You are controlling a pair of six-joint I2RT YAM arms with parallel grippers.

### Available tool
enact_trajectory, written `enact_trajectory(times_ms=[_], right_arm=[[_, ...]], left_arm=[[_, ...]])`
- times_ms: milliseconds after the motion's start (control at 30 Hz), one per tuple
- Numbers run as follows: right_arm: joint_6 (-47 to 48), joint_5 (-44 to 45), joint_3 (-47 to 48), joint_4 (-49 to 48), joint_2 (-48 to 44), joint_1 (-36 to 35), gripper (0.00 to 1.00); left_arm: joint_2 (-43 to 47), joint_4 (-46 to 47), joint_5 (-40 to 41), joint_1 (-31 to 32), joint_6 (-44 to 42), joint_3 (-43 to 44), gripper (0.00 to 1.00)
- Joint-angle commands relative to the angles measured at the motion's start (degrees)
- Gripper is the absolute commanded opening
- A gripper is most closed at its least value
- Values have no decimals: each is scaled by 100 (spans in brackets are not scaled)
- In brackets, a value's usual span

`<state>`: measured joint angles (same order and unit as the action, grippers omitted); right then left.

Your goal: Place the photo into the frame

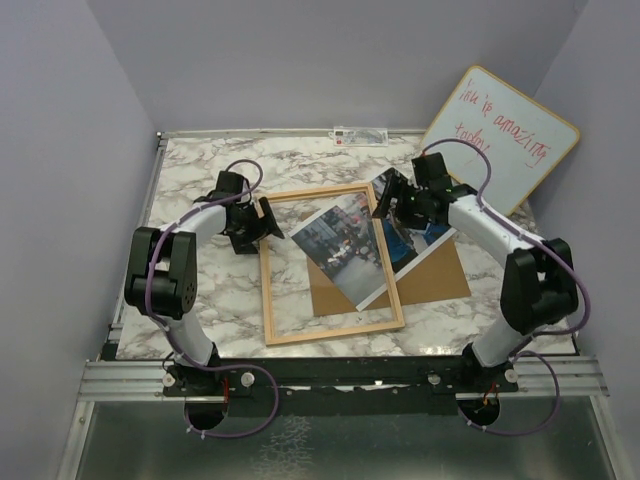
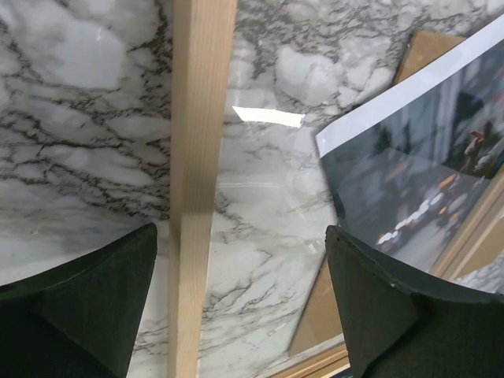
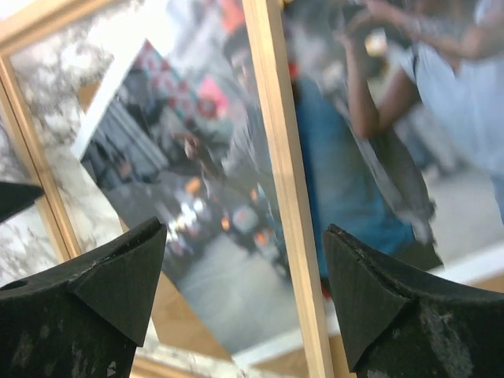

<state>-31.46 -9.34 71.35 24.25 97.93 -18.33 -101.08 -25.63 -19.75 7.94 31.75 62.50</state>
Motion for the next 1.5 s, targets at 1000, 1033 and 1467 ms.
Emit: enact_trajectory(times_ms=[1000,1033,1467], right_arm=[[101,-1750,-3012,1016,-1942,-13,48],[82,-1529,-2972,1109,-1972,-13,49],[13,-562,-2855,1408,-2089,-13,59]], left_arm=[[264,-408,-1003,87,16,-1473,48],[262,-408,-959,87,16,-1477,48],[211,-408,-652,84,-28,-1539,45]])
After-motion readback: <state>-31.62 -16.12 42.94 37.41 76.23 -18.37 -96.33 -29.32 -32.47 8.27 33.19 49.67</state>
